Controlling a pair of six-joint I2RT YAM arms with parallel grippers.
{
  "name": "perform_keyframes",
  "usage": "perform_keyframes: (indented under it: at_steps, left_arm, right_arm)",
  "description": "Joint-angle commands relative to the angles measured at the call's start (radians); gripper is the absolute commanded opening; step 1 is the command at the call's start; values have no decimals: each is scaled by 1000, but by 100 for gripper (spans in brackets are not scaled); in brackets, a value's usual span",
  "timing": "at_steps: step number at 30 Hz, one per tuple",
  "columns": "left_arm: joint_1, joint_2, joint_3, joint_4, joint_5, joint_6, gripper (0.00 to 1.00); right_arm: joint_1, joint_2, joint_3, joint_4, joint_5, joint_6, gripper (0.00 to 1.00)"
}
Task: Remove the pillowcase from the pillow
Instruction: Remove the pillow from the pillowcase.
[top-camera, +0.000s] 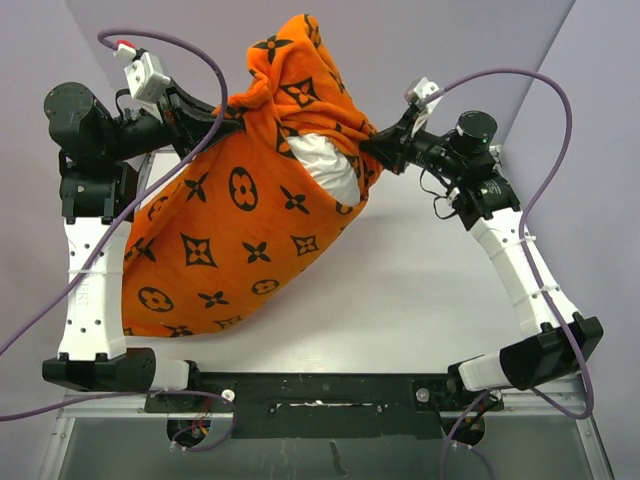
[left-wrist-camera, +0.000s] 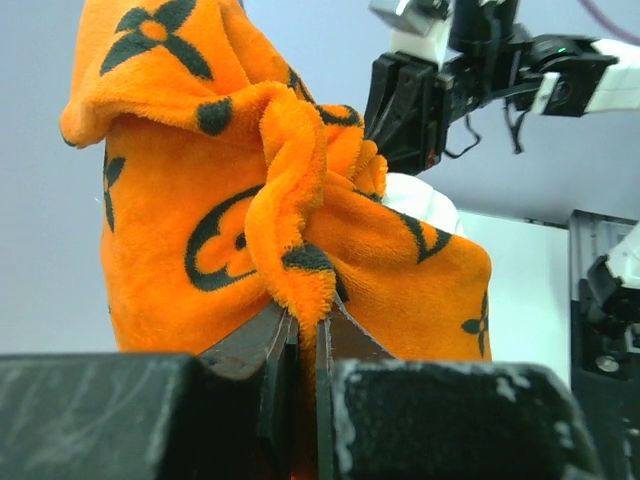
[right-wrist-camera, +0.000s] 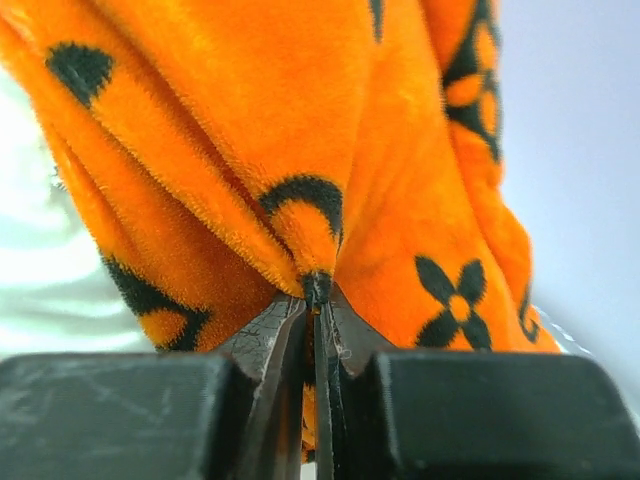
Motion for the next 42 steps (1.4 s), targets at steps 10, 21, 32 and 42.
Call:
perform_keyframes:
  at_steps: [10, 21, 32, 42]
  left_arm:
    - [-62, -79, -84, 60, -378, 400, 36]
    - [-49, -267, -149, 121, -188, 467, 75]
    - [-100, -228, -143, -60, -126, 885, 66]
    - [-164, -281, -284, -118, -181, 1232, 68]
  right_arm:
    - [110, -7, 477, 105, 488, -112, 0]
    - [391, 128, 619, -100, 465, -293, 0]
    - [510, 176, 644, -72, 414, -231, 0]
    - [556, 188, 711, -55, 383, -182, 0]
